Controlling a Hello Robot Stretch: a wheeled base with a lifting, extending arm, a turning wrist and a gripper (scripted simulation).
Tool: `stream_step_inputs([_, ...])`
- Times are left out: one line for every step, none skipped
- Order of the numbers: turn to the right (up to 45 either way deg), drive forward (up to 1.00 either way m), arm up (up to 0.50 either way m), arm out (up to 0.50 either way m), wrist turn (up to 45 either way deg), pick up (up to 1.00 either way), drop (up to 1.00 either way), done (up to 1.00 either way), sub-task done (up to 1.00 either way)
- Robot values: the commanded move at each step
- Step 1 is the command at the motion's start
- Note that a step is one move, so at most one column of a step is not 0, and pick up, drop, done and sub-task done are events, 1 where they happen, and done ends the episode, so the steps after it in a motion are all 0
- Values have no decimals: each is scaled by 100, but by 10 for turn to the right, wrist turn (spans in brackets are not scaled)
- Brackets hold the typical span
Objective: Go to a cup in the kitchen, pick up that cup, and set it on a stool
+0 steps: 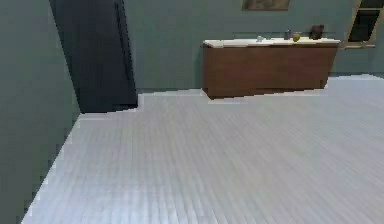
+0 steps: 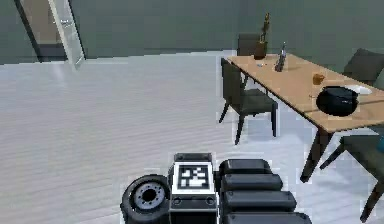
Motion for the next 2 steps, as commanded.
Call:
stream_step_inputs([450, 0, 0, 0, 0, 0, 0, 0, 0])
stream_step_inputs([450, 0, 0, 0, 0, 0, 0, 0, 0])
